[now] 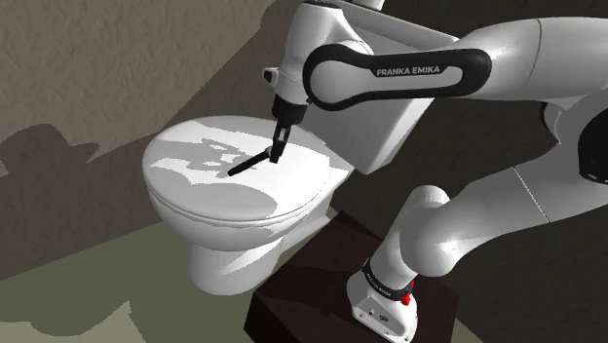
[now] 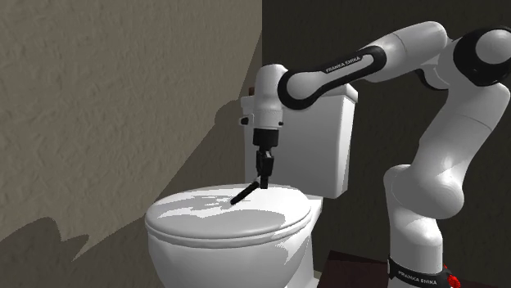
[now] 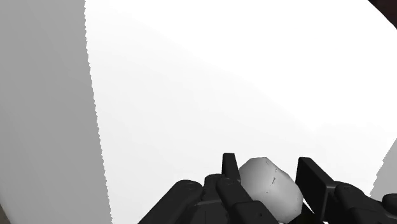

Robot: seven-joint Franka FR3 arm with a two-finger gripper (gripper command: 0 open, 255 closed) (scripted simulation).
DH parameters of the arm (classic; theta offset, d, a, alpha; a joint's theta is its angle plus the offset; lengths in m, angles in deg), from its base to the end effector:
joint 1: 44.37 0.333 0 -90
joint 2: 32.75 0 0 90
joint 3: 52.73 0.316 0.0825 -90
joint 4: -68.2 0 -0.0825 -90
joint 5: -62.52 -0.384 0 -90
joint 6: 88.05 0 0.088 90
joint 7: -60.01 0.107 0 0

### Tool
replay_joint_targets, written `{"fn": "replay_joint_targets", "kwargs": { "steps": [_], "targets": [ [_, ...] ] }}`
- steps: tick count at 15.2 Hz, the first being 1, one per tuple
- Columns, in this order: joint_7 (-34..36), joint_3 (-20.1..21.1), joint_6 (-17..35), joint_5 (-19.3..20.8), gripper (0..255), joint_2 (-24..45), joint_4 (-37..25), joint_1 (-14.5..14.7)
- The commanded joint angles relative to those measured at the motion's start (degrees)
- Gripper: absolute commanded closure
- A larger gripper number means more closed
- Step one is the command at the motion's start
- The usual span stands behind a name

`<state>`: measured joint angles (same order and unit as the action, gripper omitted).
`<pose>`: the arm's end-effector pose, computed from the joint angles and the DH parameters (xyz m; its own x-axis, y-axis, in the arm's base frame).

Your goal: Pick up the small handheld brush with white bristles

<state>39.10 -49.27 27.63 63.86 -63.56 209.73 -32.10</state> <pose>0.3796 0.1070 0.4886 0.7982 0.5993 0.0608 0.5946 -0.8001 0.0797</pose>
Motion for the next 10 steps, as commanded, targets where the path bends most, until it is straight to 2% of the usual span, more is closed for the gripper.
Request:
{"fn": "replay_joint_targets", "kwargs": {
  "steps": [1, 8, 10],
  "targets": [
    [-0.1, 0.0, -1.7, 0.0, 255, -0.1, -1.6, 0.0],
    [-0.3, -0.1, -7.3, -0.1, 255, -0.6, -6.6, 0.0],
    [-0.3, -0.1, -7.4, -0.1, 255, -0.6, -6.7, 0.0]
  ]
}}
